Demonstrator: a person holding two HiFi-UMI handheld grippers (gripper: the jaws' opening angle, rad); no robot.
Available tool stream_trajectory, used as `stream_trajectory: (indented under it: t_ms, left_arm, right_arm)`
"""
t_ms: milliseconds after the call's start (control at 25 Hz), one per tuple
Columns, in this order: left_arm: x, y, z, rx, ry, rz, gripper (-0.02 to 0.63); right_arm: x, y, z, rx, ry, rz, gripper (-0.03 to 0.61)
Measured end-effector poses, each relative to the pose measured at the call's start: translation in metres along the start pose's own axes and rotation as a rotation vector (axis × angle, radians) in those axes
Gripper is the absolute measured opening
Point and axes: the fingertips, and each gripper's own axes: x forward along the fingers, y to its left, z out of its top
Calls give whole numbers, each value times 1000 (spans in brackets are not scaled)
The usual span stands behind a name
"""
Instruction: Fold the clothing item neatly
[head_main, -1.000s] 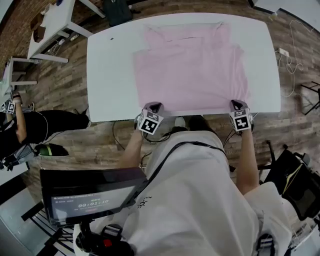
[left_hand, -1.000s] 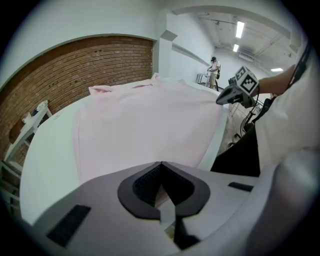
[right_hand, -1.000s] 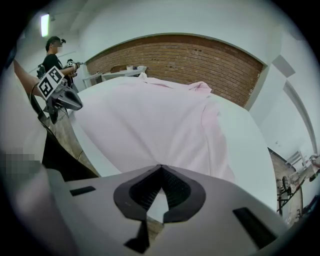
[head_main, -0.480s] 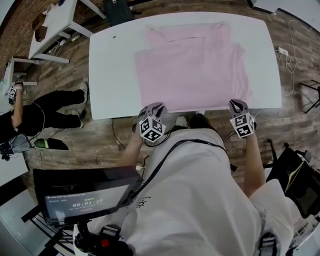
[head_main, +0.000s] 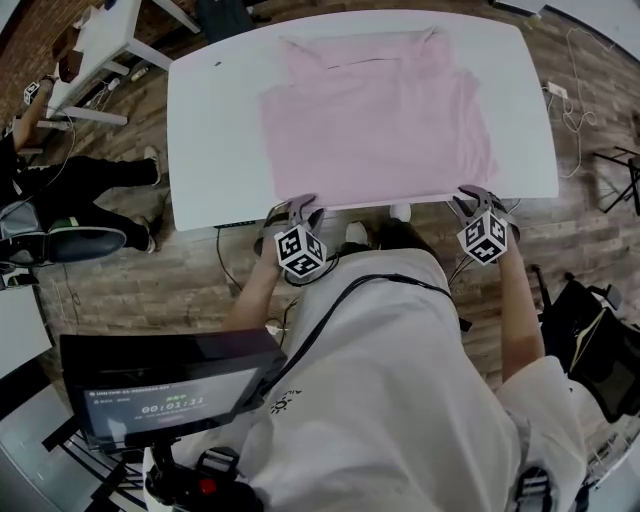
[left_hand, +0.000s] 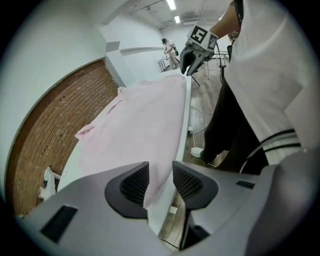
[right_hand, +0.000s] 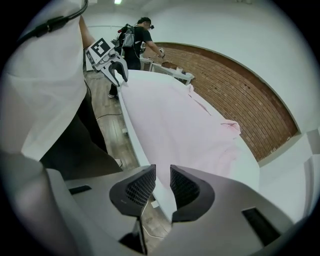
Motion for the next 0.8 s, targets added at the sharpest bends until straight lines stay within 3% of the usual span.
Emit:
stream_trajectory:
  t_ms: [320, 800]
  left_arm:
    - [10, -12, -3, 150, 157, -46, 144]
    - [19, 0, -24, 194, 280, -91, 136]
  right_arm:
    - [-6, -14, -28, -35, -8, 46, 86]
    - [8, -24, -36, -100, -5, 128, 109]
